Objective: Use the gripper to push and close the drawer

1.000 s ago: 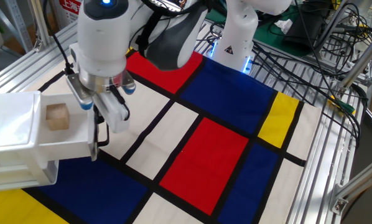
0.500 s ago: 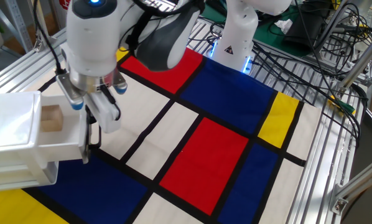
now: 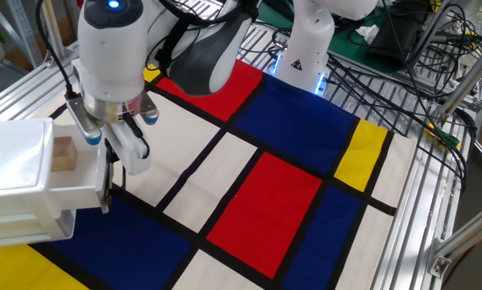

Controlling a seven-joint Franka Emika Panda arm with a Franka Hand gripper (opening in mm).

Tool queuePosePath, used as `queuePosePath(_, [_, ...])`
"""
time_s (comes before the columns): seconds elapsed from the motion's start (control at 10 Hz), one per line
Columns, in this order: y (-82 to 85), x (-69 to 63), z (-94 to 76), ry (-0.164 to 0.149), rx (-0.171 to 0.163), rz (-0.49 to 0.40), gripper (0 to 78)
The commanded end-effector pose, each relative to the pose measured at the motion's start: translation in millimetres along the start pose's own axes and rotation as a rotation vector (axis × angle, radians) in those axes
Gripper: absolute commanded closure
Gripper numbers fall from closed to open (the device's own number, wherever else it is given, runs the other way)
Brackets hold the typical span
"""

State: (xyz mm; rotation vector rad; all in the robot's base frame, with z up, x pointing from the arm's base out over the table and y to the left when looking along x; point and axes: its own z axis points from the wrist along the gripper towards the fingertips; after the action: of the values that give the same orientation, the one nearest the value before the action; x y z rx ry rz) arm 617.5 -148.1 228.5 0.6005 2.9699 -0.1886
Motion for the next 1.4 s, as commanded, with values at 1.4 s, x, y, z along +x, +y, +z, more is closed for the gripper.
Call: queuePosePath(1.4, [-19.2,-31.4,25.7,-0.056,0.023,0.005,77.6])
